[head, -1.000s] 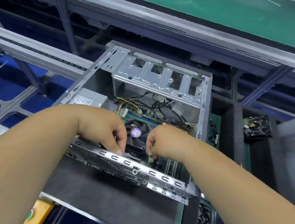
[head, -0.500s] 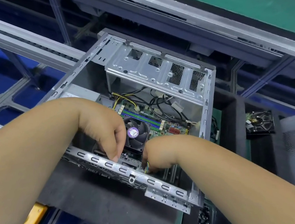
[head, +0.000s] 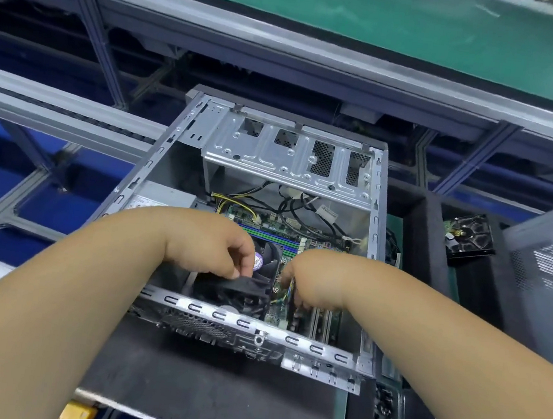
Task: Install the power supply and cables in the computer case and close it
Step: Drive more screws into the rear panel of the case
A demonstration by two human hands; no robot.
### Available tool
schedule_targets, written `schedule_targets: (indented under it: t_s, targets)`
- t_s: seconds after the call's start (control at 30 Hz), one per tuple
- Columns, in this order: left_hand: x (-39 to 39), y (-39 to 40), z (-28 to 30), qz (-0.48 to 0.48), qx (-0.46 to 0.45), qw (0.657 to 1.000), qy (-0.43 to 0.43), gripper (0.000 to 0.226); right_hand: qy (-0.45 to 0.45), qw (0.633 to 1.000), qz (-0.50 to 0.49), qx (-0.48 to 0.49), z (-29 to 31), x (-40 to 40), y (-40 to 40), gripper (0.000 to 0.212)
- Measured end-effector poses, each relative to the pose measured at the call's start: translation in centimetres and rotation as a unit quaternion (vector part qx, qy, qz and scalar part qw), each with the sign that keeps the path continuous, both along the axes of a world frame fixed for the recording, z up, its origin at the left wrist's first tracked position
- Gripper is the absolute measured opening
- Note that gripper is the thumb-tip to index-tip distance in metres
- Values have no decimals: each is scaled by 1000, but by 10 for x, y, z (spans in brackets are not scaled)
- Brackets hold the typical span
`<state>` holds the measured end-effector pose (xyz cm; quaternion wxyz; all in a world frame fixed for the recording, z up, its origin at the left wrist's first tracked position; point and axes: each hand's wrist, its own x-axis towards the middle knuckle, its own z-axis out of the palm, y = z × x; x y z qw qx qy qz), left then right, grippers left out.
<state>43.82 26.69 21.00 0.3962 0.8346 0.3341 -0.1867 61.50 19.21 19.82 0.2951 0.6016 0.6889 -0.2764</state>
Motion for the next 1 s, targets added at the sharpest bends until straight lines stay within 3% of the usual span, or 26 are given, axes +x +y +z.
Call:
schedule_targets:
  t_s: [0.13, 0.33, 0.43, 0.6, 0.77, 1.0]
  targets:
    - [0, -4, -2, 16, 91, 996, 1, 18, -37, 993, -53, 101, 11, 6, -5, 50]
    - [-6, -12, -5, -21, 120, 992, 13, 37, 68, 958, -176, 217, 26, 9, -22, 82]
    - [-11, -16, -6, -36, 131, 991, -5, 42, 145, 920, -251, 265, 35, 6, -37, 71]
    - [-16, -24, -5, -27, 143, 989, -40, 47, 222, 806, -360, 414, 50, 12, -80, 44]
    - [-13, -40, 1, 34, 137, 977, -162, 30, 286, 712, -470, 436, 48, 38, -114, 37]
    - [-2, -79, 0, 100, 189, 937, -276, 22, 309, 669, -527, 422, 16, 89, -146, 24]
